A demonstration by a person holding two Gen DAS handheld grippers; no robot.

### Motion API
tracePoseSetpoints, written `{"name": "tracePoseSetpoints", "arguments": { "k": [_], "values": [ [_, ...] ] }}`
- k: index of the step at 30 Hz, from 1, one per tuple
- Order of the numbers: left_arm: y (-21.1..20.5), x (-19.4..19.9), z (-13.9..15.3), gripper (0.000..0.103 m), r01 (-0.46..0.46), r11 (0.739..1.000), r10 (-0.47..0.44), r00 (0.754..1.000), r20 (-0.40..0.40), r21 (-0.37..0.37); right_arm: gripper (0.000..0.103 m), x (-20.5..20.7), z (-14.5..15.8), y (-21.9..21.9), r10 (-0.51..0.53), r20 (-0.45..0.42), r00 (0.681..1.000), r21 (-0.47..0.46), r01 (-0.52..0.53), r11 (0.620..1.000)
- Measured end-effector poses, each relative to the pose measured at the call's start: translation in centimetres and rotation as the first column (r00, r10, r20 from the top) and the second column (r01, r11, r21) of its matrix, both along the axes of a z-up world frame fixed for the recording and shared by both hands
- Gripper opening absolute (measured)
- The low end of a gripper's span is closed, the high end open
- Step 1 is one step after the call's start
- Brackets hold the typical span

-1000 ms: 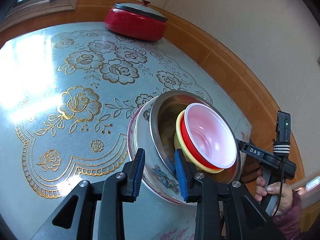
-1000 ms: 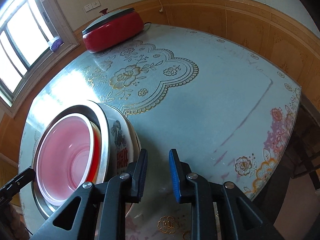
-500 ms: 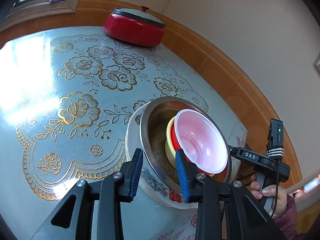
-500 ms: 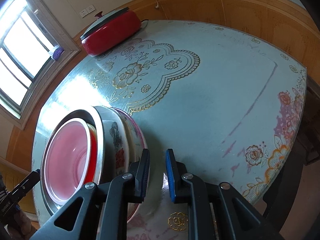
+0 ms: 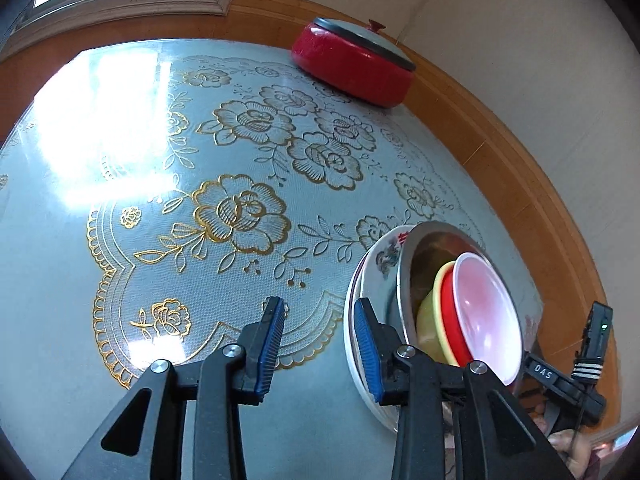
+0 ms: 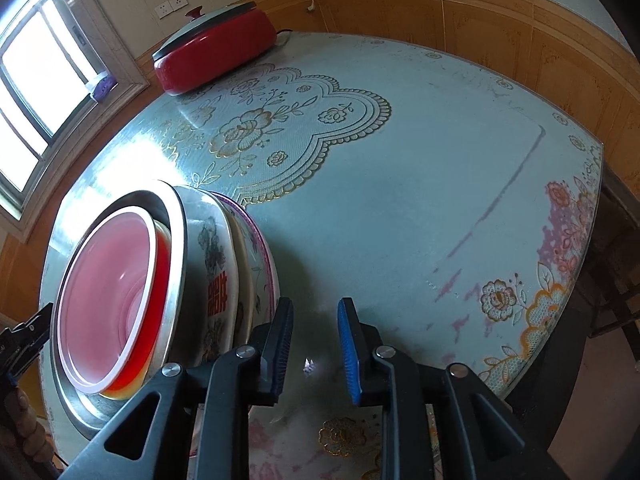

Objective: Organize plates and bowls

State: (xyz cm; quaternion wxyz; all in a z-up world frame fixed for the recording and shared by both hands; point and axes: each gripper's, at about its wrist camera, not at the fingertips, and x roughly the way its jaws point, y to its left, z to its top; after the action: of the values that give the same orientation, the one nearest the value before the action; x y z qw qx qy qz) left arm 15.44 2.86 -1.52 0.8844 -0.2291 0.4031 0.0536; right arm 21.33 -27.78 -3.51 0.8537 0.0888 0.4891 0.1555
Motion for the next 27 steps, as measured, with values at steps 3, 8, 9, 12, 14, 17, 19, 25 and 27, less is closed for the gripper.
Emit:
{"name": "tracePoseSetpoints", "arguments": {
  "k": [3,8,9,12,14,17,19,25,27],
  "values": [
    [-0.7,0.2,-0.5,0.038,0.004,1.000,-0.004,1.000,0.000,0.028,0.022,0.1,-0.1,-0.3,-0.001,-0.009,1.000,0.018,0.001,1.000],
    [-1.6,0.7,-0.8,0.036,0.039,0.999,-0.038,0.999,-0.007,0.009,0.023,0.2,-0.3,-0.1,-0.005,-0.011,1.000,0.013,0.005,1.000],
    [-1.7,0.8,-0.9,0.036,0.039,0.999,-0.039,0.999,-0.004,0.010,0.023,0.2,-0.2,-0.1,-0.007,-0.011,1.000,0.014,0.007,1.000],
    [-1.5,0.9,-0.9,0.036,0.042,0.999,-0.042,0.999,-0.007,-0.007,0.023,0.2,-0.3,-0.2,-0.006,-0.016,1.000,0.024,0.006,1.000],
    [-1.4,0.6,-0.7,0.036,0.031,1.000,-0.031,1.000,0.002,0.004,0.023,0.2,-0.3,-0.2,-0.008,-0.016,1.000,0.023,0.009,1.000],
    [-1.2,0.1,-0.3,0.038,0.015,1.000,-0.016,1.000,0.015,0.021,0.025,-0.1,-0.2,-0.3,-0.009,-0.014,1.000,0.018,0.009,1.000],
    [-1.2,-0.4,-0.1,0.038,0.012,0.999,-0.013,1.000,0.016,0.041,0.025,-0.3,-0.3,-0.3,-0.010,-0.017,1.000,0.012,0.010,1.000],
    [-2.2,-2.2,0.4,0.043,0.025,0.990,-0.030,0.999,0.036,0.141,0.029,-1.1,-0.2,-0.8,-0.041,-0.014,0.999,0.018,0.041,0.999],
    [-2.5,-2.9,0.5,0.044,0.032,0.985,-0.040,0.998,0.045,0.169,0.030,-1.6,-0.1,-0.8,-0.049,-0.006,0.999,0.016,0.049,0.999]
  ]
}}
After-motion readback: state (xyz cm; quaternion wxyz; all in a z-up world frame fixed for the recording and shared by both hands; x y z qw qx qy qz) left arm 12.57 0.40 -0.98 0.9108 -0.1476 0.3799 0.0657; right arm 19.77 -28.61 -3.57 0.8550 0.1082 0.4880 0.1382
